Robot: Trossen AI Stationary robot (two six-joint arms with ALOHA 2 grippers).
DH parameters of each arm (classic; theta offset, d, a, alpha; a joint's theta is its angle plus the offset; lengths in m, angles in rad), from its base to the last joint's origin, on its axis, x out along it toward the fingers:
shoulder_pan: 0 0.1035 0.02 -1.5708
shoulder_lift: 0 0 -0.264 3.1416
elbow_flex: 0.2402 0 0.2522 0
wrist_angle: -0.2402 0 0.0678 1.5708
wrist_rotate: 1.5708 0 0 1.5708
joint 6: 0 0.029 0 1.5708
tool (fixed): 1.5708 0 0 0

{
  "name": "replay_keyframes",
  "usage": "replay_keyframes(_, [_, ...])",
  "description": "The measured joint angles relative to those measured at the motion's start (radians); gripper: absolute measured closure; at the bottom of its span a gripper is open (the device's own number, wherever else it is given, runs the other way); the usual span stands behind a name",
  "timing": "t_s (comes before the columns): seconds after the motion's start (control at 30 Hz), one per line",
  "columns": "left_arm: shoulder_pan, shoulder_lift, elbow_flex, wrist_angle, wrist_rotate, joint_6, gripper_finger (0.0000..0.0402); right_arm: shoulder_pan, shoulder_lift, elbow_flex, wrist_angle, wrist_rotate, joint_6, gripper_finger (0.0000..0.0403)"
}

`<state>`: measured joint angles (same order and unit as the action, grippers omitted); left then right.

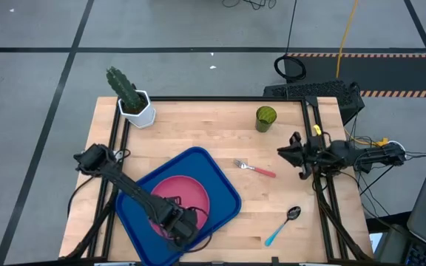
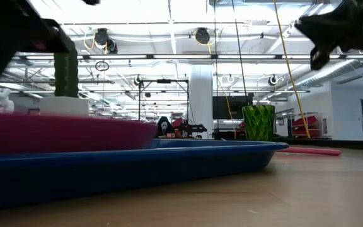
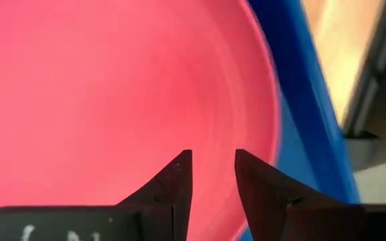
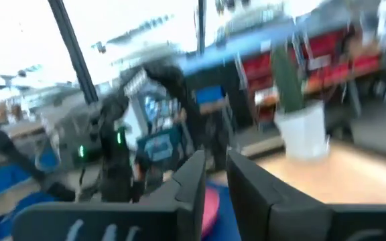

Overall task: Pick and place plate/cup/fork/spoon on tray
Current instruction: Move the blue serving tray to the center of the table

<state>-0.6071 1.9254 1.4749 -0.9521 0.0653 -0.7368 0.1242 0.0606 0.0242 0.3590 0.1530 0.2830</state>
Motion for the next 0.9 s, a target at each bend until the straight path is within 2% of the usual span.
replay_keyframes(0.17, [-0.002, -0.036, -0.002, 0.023, -0.235, 0.115, 0.0286, 0.0, 0.052, 0.0, 0.253, -0.123, -0.066, 0.032])
replay_keyframes(0.27, [0.017, -0.089, -0.003, 0.038, -0.402, 0.156, 0.0286, 0.0, 0.113, 0.004, 0.359, -0.131, -0.083, 0.0294])
replay_keyframes(0.33, [0.021, -0.137, -0.002, 0.038, -0.513, 0.173, 0.0286, 0.0, 0.169, 0.029, 0.368, -0.131, -0.087, 0.0273])
replay_keyframes(0.5, [0.017, -0.269, -0.024, 0.161, -0.688, 0.299, 0.0286, 0.0, 0.367, 0.177, 0.256, -0.182, -0.129, 0.0228])
replay_keyframes(0.6, [0.019, -0.354, -0.085, 0.353, -0.739, 0.417, 0.0286, 0.002, 0.518, 0.321, 0.082, -0.185, -0.178, 0.022])
replay_keyframes(0.77, [0.027, -0.478, -0.282, 0.794, -0.741, 0.66, 0.0286, 0.002, 0.803, 0.582, -0.243, -0.185, -0.261, 0.0219])
replay_keyframes(0.9, [0.035, -0.549, -0.449, 1.098, -0.715, 0.797, 0.0286, 0.002, 1.022, 0.771, -0.455, -0.185, -0.257, 0.0224])
